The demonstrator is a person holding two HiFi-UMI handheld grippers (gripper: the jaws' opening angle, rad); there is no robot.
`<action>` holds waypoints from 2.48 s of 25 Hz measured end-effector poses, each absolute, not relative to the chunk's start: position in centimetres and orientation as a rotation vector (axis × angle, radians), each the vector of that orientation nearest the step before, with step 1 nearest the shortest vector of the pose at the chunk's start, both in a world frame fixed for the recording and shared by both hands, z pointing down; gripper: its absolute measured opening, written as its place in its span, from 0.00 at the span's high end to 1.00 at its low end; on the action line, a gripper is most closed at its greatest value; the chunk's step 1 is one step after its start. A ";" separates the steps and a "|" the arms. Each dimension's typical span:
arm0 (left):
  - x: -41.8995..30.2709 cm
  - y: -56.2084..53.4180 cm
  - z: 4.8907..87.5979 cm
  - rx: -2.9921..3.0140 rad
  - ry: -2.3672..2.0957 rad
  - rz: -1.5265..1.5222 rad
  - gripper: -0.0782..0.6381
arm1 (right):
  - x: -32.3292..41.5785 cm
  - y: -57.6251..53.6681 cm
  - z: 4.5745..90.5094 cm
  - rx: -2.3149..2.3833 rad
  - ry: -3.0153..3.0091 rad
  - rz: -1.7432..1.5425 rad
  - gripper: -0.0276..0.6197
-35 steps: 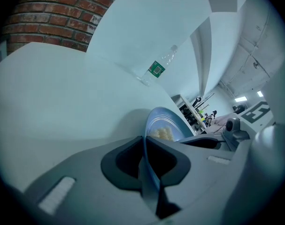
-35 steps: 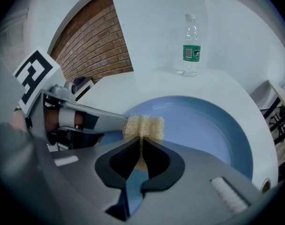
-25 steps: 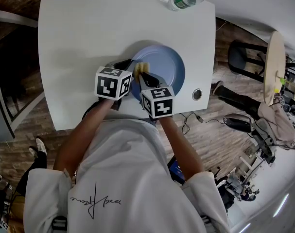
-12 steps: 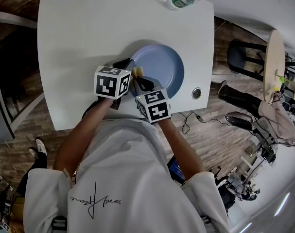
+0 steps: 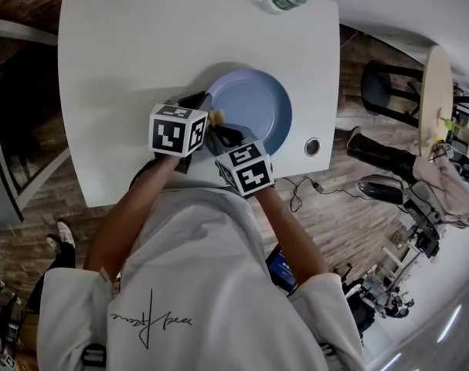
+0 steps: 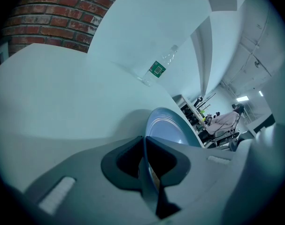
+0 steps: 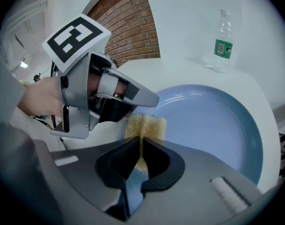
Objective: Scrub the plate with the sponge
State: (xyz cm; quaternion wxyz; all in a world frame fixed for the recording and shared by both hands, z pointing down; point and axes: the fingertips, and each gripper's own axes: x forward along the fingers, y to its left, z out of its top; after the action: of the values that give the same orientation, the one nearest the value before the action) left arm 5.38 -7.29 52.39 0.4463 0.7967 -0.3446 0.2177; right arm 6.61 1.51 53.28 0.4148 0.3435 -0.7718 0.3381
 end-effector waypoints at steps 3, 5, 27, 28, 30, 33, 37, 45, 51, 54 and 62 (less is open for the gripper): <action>5.4 -7.3 52.4 1.972 -0.853 0.540 0.84 | 6.6 1.9 53.3 0.835 -1.935 0.855 0.92; 5.4 -7.3 52.5 1.972 -0.853 0.541 0.84 | 6.6 2.2 53.3 0.816 -1.934 0.853 0.92; 5.4 -7.3 52.5 1.971 -0.850 0.546 0.84 | 7.6 4.8 53.4 0.684 -1.915 0.849 0.92; 5.4 -7.3 52.5 1.971 -0.851 0.546 0.84 | 7.6 4.9 53.3 0.679 -1.915 0.850 0.92; 5.5 -7.4 52.4 1.972 -0.850 0.547 0.84 | 7.9 5.0 53.3 0.673 -1.915 0.855 0.92; 5.7 -7.5 52.3 1.970 -0.848 0.543 0.84 | 8.2 5.1 53.3 0.668 -1.915 0.865 0.92; 5.5 -7.3 52.3 1.969 -0.843 0.541 0.84 | 8.2 5.5 53.3 0.655 -1.912 0.873 0.92; 5.3 -7.2 52.1 1.972 -0.848 0.543 0.84 | 8.6 6.1 53.0 0.637 -1.905 0.879 0.92; 5.3 -7.1 52.5 1.974 -0.849 0.545 0.84 | 9.1 6.5 53.5 0.630 -1.895 0.882 0.92; 5.3 -7.1 52.4 1.981 -0.849 0.552 0.84 | 9.4 6.7 53.4 0.631 -1.889 0.885 0.92; 5.4 -7.1 52.4 1.980 -0.849 0.552 0.84 | 10.2 7.2 53.4 0.602 -1.874 0.869 0.92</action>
State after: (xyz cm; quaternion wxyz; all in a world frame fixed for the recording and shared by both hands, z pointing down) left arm 5.37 -7.09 52.42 0.4430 0.7982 -0.3424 0.2224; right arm 10.20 7.18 53.43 0.4753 0.2462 -0.7663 0.3553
